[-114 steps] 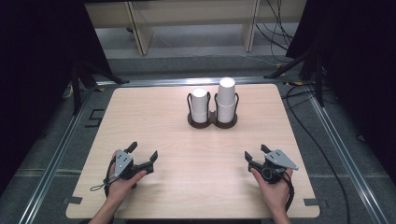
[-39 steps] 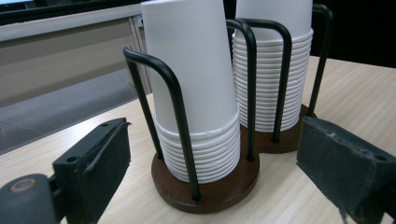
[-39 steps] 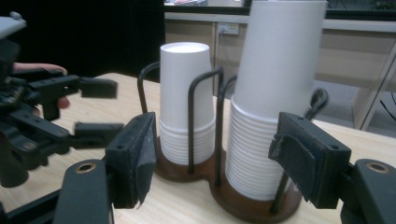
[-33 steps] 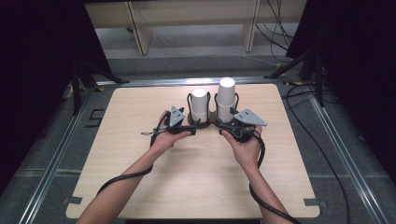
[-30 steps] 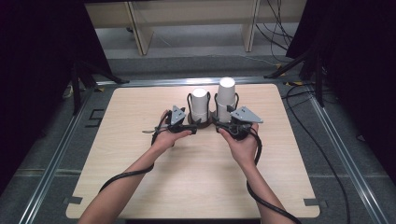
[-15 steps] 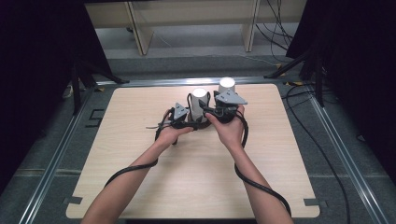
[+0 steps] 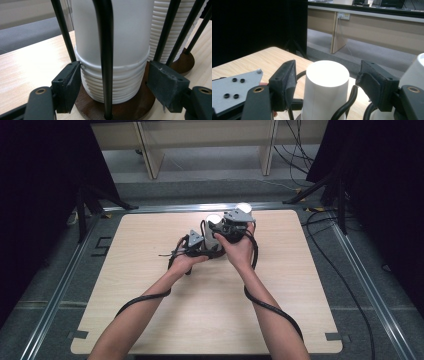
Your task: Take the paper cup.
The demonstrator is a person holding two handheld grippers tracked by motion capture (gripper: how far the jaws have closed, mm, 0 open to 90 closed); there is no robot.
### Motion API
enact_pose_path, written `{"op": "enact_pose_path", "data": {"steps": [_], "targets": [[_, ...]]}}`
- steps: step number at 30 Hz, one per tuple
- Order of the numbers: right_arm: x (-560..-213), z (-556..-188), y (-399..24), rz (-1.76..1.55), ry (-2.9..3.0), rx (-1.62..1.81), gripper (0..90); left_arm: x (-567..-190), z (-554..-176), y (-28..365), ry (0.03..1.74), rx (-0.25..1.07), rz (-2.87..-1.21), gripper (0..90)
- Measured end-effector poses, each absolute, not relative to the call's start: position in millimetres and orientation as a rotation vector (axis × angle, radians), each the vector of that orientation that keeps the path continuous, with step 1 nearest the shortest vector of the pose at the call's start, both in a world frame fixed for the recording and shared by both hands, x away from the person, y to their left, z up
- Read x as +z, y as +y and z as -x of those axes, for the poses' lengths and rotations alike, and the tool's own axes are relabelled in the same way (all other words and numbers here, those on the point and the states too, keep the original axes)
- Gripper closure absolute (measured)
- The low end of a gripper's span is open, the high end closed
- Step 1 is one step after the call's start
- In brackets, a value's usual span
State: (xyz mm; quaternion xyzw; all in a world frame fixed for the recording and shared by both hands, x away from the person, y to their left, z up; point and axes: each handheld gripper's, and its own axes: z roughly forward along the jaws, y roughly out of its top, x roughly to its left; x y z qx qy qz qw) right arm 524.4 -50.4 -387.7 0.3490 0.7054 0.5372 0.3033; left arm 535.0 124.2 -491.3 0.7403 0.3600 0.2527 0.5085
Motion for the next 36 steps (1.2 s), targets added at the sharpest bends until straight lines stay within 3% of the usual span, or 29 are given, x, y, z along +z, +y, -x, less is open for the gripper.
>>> {"op": "enact_pose_path", "data": {"steps": [36], "targets": [[-409,-550,-28,-0.975,1.912,1.330,33.5,-491,-540,122,0.859,0.624,-1.820,25.1]]}}
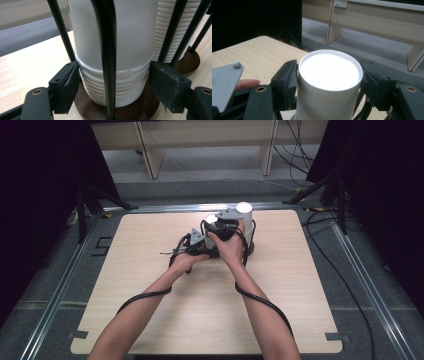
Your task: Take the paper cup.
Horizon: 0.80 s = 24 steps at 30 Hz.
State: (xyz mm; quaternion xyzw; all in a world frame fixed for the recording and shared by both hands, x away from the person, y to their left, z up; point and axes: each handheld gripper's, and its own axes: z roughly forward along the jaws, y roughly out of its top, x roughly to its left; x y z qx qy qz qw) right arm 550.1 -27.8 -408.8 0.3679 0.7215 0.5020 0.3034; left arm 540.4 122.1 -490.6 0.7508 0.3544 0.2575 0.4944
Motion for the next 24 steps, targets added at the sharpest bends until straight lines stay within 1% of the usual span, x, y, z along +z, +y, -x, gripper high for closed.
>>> {"op": "enact_pose_path", "data": {"steps": [7,10,11,16,17,24], "targets": [[-408,-549,-28,-0.987,1.888,1.370,34.8,-492,-540,120,0.877,0.627,-1.798,24.2],[-407,-548,-28,-0.957,1.877,1.386,35.0,-492,-540,120,0.876,0.630,-1.808,23.8],[-406,-546,-27,-1.003,1.882,1.396,35.0,-492,-540,120,0.878,0.628,-1.807,24.0],[-402,-545,-29,-1.003,1.872,1.396,35.3,-491,-540,119,0.872,0.633,-1.815,24.1],[-401,-546,-30,-0.988,1.857,1.416,35.4,-490,-540,122,0.857,0.644,-1.858,24.2],[-393,-544,-32,-0.970,1.837,1.429,35.7,-490,-540,120,0.864,0.642,-1.840,24.3]]}}
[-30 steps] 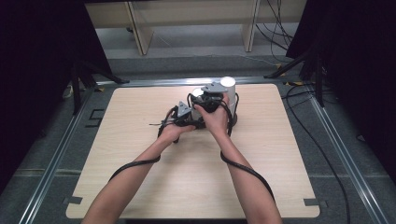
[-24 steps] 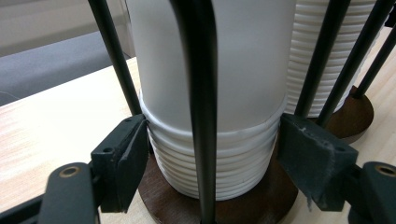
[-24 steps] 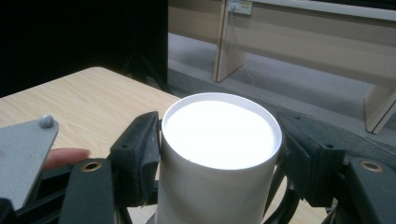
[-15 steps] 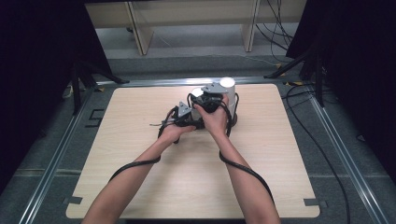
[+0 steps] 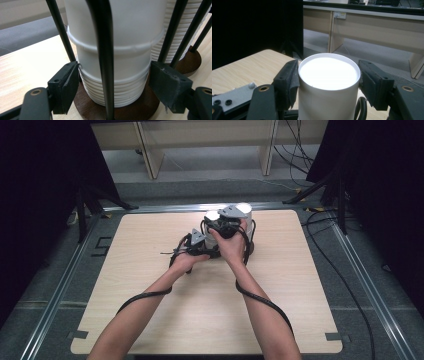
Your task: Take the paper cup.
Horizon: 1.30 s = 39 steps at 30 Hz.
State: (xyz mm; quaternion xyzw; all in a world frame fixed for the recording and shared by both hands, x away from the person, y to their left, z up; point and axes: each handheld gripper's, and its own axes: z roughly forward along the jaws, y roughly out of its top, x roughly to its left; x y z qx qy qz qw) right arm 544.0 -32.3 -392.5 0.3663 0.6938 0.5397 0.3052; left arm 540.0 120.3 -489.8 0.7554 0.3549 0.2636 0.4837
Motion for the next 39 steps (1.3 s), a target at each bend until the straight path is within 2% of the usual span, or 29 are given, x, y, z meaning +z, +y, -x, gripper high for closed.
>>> {"op": "enact_pose_path", "data": {"steps": [23,31,39], "targets": [[-347,-529,-33,-0.908,1.753,1.519,35.9,-489,-540,121,0.861,0.645,-1.852,24.4],[-336,-520,-37,-0.914,1.738,1.555,35.9,-485,-534,124,0.887,0.642,-1.819,14.3],[-329,-507,-48,-0.931,1.736,1.604,35.8,-476,-513,138,0.893,0.645,-1.851,11.7]]}}
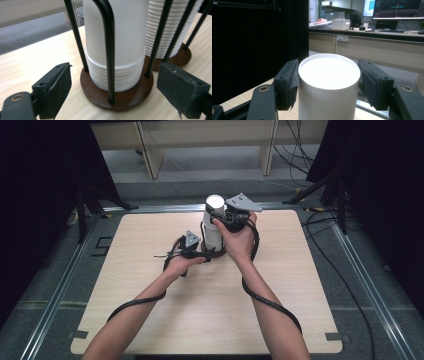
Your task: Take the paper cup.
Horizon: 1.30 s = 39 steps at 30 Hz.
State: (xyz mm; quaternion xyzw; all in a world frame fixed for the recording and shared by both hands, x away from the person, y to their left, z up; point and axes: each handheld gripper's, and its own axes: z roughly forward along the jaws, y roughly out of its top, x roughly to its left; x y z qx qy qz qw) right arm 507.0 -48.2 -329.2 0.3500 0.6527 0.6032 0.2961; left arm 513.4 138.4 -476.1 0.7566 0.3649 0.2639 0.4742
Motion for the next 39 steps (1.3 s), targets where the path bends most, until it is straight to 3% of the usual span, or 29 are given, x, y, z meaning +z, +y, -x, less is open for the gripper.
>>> {"op": "enact_pose_path", "data": {"steps": [25,39], "targets": [[-345,-460,-90,-1.035,1.792,1.704,35.7,-454,-431,181,0.836,0.672,-1.788,11.6],[-373,-438,-112,-1.113,1.836,1.708,35.7,-459,-406,181,0.748,0.690,-1.789,10.7]]}}
